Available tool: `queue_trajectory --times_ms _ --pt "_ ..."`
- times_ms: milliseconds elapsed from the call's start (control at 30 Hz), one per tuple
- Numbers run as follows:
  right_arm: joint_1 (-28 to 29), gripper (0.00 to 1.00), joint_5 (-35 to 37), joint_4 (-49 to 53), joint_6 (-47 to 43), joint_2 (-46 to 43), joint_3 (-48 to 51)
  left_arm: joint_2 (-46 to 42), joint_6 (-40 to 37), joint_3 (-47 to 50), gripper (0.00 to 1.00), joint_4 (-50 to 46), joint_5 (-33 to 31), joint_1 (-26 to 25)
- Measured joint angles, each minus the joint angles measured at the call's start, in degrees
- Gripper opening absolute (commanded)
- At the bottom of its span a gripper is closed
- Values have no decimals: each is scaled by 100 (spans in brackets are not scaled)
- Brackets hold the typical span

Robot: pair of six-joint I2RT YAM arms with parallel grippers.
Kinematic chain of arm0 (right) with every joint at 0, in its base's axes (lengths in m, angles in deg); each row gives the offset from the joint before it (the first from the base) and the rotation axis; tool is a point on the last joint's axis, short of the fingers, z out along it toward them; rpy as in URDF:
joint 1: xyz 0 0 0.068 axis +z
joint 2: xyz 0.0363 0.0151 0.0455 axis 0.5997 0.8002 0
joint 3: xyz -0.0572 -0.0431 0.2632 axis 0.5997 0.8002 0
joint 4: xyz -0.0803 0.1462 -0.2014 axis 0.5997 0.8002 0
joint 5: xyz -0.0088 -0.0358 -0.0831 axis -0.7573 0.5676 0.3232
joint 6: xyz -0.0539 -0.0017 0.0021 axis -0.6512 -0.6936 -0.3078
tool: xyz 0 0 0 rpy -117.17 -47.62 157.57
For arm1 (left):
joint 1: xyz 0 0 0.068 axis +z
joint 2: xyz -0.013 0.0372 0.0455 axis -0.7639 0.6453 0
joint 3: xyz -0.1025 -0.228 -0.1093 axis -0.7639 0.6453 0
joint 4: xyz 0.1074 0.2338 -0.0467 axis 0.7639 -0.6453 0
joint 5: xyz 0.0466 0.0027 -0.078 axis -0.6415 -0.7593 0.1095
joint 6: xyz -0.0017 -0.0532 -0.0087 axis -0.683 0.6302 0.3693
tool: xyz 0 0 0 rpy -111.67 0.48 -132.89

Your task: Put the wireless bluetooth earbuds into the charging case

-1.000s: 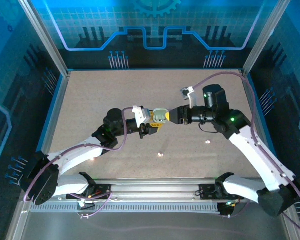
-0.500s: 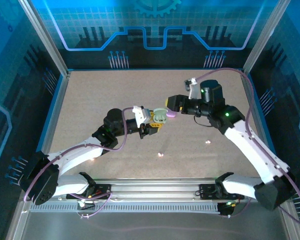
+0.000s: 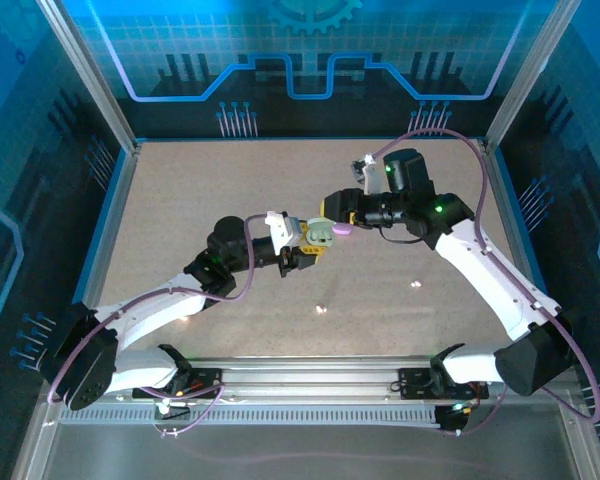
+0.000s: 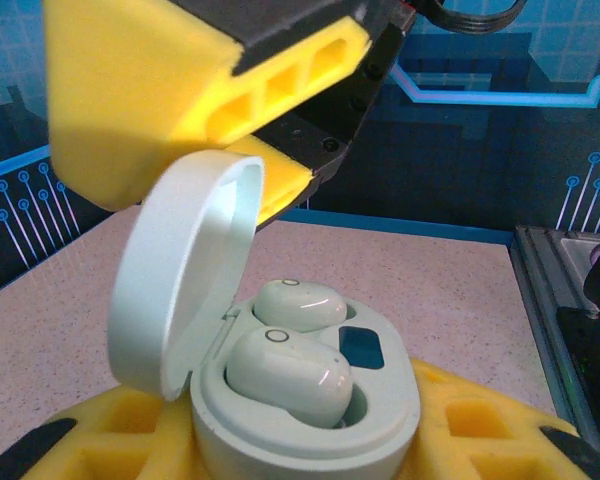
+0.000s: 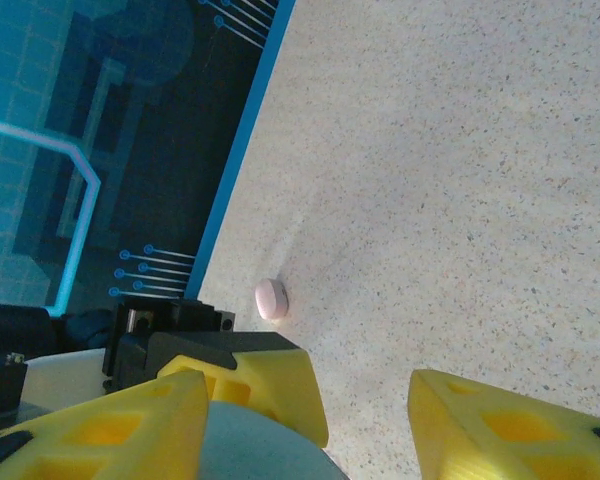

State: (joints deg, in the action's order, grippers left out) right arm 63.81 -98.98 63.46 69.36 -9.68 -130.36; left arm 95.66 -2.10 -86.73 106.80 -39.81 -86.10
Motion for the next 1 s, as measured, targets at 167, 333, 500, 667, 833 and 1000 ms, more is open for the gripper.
queue_trajectory --times_ms 167,333,500,667,833,1000 --pt "0 57 -138 219 -223 0 -9 0 0 -37 25 4 0 0" --pt "0 56 -236 391 -407 0 -9 0 0 -59 25 2 -2 0" --pt "-55 56 -343 402 -516 -107 103 0 7 -74 25 61 -2 0" --pt "-590 56 -1104 -162 -262 -671 855 0 72 -74 25 258 -2 0" --pt "-752 54 -2173 -728 103 -507 1082 7 247 -72 25 555 -2 0" --pt "-623 47 -2835 -1102 328 -291 1082 9 345 -72 25 658 0 0"
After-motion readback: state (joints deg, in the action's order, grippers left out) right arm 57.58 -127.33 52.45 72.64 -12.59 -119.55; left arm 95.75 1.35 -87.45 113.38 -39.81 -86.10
